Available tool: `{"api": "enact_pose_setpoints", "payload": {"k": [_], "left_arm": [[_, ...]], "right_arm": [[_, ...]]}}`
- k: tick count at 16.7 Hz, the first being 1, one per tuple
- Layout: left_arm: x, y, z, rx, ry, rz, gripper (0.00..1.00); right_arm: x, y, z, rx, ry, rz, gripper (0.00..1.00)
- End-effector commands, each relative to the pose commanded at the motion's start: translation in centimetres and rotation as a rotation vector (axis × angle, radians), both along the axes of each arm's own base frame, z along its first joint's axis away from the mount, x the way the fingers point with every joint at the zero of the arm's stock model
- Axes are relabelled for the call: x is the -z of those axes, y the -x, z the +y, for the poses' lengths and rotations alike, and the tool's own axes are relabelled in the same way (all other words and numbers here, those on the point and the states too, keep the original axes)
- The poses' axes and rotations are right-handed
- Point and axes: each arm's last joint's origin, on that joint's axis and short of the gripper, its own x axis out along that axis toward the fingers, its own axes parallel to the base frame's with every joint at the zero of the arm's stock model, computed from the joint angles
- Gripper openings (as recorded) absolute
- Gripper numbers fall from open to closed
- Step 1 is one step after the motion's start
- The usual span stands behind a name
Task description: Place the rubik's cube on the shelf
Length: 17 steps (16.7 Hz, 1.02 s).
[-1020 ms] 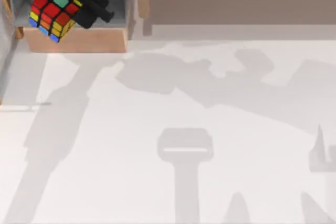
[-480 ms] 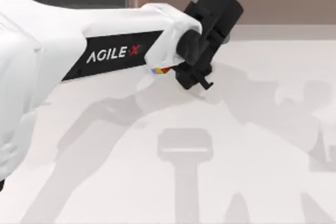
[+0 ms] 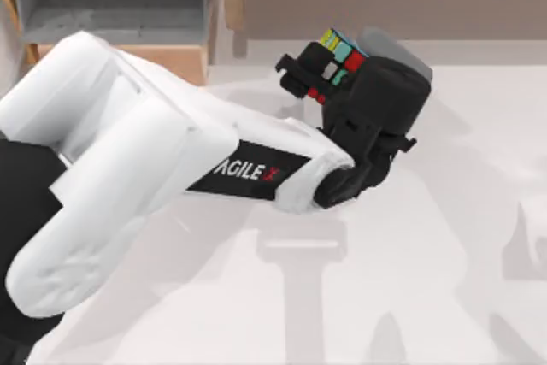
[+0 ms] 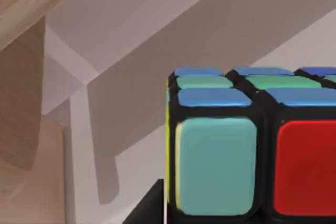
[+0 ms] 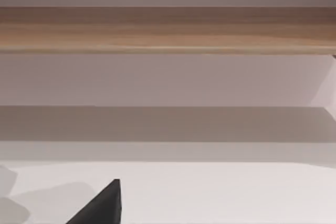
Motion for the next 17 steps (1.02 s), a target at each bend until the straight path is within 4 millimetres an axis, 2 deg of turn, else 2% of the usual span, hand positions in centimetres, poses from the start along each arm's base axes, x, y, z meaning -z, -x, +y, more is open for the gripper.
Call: {"api": "enact_pose_setpoints", "payload": {"k": [4, 9, 13, 17], "left_arm": [[-0.6, -0.3, -0.2, -0.022, 0.275, -0.226, 0.00], [-2.4, -1.2, 1.3, -0.058, 0.557, -0.442, 0.00], [-3.3, -1.8, 2.2, -0.073, 0.653, -0.518, 0.00], [-3.3, -1.8, 2.2, -0.073, 0.653, -0.518, 0.00]], "right_arm": [[0.0, 0.0, 0.0, 0.000, 0.000, 0.000, 1.00], [0.0, 0.0, 0.0, 0.000, 0.000, 0.000, 1.00], [0.0, 0.0, 0.0, 0.000, 0.000, 0.000, 1.00], [0.0, 0.0, 0.0, 0.000, 0.000, 0.000, 1.00]]}}
